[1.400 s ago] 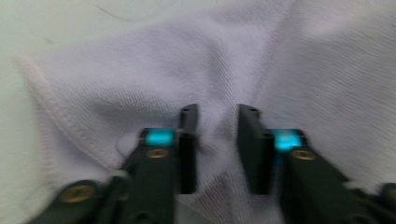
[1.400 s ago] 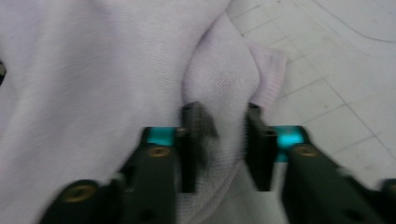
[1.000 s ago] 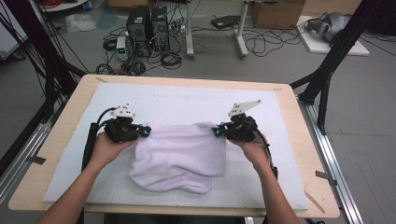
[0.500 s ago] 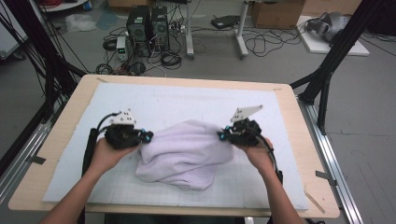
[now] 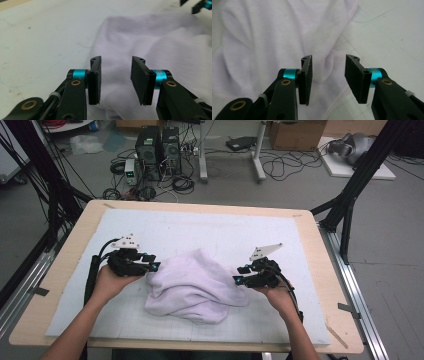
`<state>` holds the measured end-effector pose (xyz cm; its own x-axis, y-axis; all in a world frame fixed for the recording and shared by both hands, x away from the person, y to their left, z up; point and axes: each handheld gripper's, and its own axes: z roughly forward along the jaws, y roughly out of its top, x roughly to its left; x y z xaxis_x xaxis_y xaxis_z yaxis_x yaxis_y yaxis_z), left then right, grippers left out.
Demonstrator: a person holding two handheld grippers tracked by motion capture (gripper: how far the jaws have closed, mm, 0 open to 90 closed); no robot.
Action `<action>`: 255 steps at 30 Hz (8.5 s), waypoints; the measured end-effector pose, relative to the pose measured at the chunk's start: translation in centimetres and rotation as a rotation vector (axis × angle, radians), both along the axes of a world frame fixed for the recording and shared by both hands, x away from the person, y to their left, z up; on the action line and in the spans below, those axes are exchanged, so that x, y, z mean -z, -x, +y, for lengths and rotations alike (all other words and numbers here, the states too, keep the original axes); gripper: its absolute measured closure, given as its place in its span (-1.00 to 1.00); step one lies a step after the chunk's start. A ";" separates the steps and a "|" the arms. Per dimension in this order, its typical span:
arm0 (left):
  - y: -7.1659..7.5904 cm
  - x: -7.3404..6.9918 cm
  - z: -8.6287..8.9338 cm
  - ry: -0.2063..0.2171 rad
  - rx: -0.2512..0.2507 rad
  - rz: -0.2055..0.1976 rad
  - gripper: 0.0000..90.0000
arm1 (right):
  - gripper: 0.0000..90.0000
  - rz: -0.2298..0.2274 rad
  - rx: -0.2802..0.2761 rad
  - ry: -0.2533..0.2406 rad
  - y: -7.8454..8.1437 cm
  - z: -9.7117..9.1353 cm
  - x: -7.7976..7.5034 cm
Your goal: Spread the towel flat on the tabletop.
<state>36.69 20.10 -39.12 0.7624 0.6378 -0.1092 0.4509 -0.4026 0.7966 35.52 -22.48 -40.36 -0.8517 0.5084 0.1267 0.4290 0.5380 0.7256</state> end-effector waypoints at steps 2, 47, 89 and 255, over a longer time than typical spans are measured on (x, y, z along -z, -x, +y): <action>-0.9 0.9 -0.3 -0.023 -0.040 0.025 0.24 | 0.27 0.008 0.004 -0.008 -0.8 0.2 0.6; -4.7 3.6 -2.7 -0.123 0.030 0.153 0.93 | 0.86 0.091 -0.057 0.085 -3.0 0.4 3.0; 2.5 2.6 0.0 -0.015 0.072 0.016 0.01 | -0.02 -0.007 -0.121 0.037 3.7 3.7 1.7; 2.5 -0.1 0.7 -0.003 -0.025 -0.056 0.19 | 0.22 -0.204 0.069 0.041 1.7 -0.9 -3.2</action>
<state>34.20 20.81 -38.99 0.7508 0.6573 -0.0654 0.4160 -0.3937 0.8197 33.77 -23.39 -37.20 -0.8206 0.5676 -0.0665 0.3125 0.5432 0.7793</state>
